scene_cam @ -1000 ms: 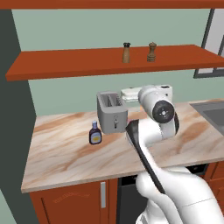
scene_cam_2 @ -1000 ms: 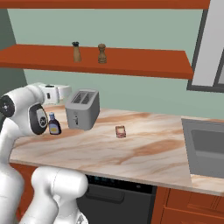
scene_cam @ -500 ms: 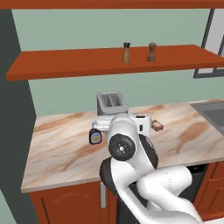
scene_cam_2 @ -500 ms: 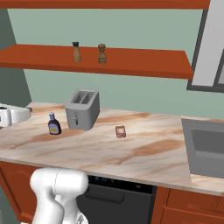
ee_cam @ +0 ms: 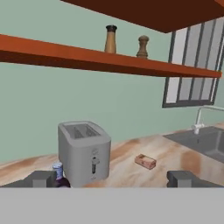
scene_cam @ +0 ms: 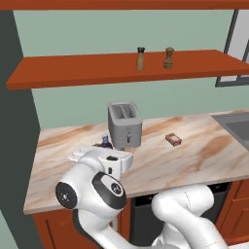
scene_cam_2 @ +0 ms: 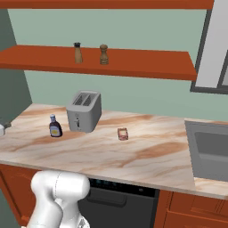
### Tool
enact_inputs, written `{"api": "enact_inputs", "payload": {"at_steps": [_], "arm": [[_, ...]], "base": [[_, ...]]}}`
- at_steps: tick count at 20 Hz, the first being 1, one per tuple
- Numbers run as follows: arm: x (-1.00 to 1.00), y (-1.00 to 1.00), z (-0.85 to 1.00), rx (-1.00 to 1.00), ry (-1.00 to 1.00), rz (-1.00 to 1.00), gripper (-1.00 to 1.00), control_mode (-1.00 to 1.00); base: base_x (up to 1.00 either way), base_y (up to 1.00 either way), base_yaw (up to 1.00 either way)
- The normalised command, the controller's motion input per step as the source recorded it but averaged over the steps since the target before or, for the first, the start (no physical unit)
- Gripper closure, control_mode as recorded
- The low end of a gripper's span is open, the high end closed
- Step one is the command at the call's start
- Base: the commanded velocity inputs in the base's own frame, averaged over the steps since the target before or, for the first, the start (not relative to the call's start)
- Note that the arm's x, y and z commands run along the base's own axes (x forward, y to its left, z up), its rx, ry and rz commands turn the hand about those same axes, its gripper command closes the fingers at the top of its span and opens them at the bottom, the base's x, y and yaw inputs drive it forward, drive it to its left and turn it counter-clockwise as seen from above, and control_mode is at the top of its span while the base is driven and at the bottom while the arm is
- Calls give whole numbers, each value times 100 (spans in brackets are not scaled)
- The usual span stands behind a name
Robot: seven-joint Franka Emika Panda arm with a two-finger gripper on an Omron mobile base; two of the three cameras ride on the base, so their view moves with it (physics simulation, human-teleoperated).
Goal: There are various items on the counter. Only move the condiments/shakers into the cabinet.
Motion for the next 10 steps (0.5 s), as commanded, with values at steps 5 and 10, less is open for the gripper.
{"api": "enact_inputs", "payload": {"at_steps": [5, 10], "arm": [[27, 4, -13, 8, 0, -12, -100, -100], [34, 6, -16, 18, 0, -16, -100, -100]], "base": [[0, 0, 0], [0, 0, 0]]}}
